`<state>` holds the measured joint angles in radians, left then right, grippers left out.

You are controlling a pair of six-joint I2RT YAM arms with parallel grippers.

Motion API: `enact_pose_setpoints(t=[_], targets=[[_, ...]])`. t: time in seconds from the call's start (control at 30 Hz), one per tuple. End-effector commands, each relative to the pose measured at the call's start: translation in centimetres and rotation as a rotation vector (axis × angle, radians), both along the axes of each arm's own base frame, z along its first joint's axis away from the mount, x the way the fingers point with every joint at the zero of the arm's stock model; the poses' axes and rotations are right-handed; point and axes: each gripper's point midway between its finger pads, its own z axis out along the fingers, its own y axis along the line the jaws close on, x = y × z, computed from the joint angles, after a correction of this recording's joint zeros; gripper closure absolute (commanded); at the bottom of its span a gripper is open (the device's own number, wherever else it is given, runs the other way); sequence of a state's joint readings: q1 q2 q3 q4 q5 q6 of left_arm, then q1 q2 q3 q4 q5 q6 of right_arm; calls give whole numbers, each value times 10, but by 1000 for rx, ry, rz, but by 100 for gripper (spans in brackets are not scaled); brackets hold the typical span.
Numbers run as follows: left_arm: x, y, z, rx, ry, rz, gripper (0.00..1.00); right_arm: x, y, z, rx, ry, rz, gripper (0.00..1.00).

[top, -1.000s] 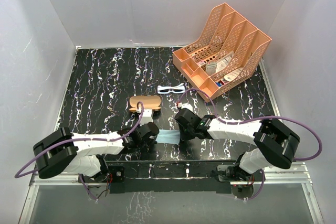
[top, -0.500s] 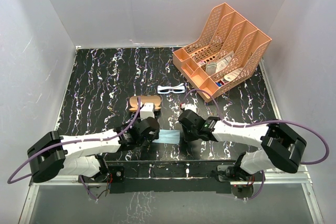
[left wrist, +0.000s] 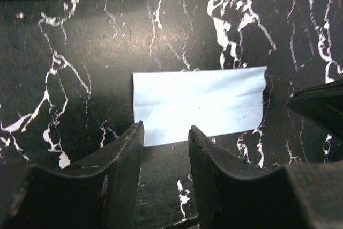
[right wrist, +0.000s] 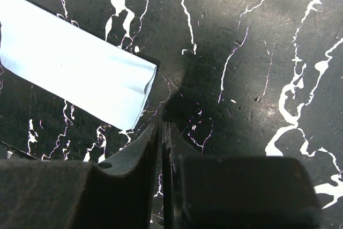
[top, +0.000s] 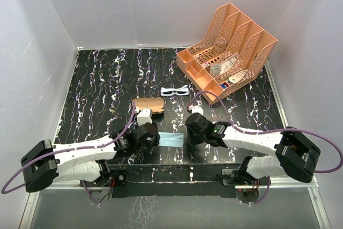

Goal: Organize the sunglasses
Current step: Adjust the glasses cleaning cloth at the center of the board.

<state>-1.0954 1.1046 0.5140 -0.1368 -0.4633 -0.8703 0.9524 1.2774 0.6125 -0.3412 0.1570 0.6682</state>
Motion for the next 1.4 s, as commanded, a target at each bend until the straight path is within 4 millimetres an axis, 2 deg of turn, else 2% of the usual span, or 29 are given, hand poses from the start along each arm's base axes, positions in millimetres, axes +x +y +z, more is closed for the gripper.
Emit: enact_pose_setpoints(t=[0.0, 0.13, 0.43, 0.97, 1.37], targets=[[-15, 6, -13, -33, 63, -2, 61, 7, 14, 13, 92, -43, -12, 92], [-21, 9, -24, -19, 100, 6, 61, 7, 18, 16, 121, -48, -14, 90], [-21, 9, -35, -7, 130, 41, 62, 6, 19, 19, 133, -53, -5, 89], [-18, 5, -43, 98, 158, 21, 66, 4, 15, 17, 133, -60, -7, 88], [-20, 9, -50, 182, 197, 13, 69, 3, 11, 18, 139, -68, -9, 88]])
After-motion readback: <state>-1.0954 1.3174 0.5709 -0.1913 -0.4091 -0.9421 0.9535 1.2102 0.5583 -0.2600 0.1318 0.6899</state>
